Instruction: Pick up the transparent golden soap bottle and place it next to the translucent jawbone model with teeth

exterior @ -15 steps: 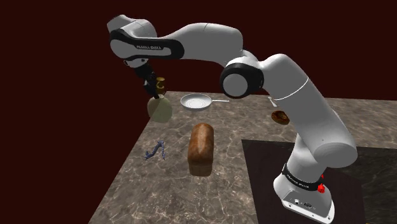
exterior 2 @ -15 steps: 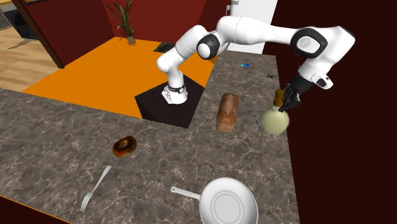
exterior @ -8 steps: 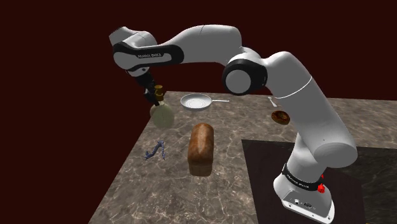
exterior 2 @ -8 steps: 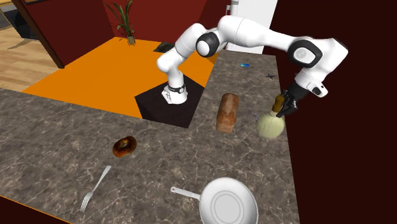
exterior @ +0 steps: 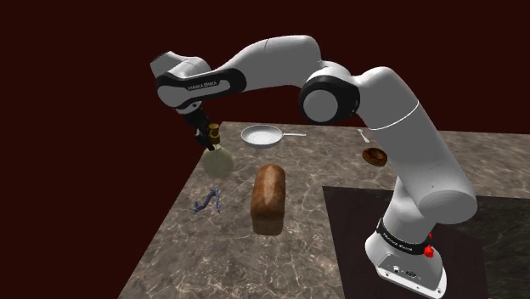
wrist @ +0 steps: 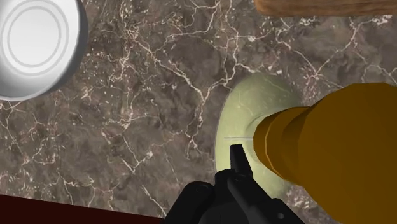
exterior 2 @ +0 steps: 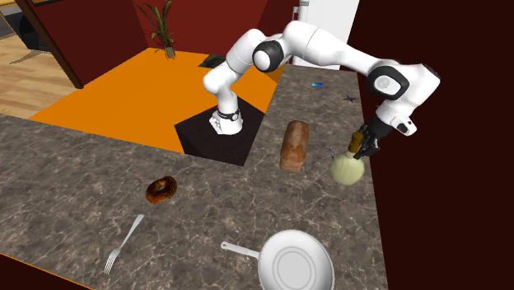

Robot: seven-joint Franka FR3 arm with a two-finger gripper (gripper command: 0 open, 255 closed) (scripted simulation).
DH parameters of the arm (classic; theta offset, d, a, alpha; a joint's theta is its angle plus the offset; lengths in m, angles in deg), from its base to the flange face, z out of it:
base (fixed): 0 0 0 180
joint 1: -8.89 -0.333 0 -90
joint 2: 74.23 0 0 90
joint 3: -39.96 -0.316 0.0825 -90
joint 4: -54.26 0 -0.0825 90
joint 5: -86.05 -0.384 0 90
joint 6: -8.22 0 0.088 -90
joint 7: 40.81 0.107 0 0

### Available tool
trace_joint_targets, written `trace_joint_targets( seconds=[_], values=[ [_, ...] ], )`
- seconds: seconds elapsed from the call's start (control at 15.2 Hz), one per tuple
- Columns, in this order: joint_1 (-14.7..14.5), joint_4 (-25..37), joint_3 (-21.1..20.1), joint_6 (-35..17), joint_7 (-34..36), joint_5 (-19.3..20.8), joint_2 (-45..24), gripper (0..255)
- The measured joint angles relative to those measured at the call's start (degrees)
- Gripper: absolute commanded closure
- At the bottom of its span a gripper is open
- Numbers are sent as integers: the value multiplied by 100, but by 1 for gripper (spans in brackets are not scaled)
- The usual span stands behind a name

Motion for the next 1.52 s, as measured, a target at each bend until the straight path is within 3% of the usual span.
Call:
trace_joint_targets(
  seconds=[0.59,0.66,1.06,1.39,1.52],
  values=[
    [9,-206,-3,-242,41,2,-37,255],
    [9,-205,-3,-242,41,2,-37,0],
    [9,-201,-3,-242,41,2,-37,0],
    [-69,1251,7,718,-68,-22,-514,0],
    [-74,1419,10,823,-81,-24,-587,0]
  ],
)
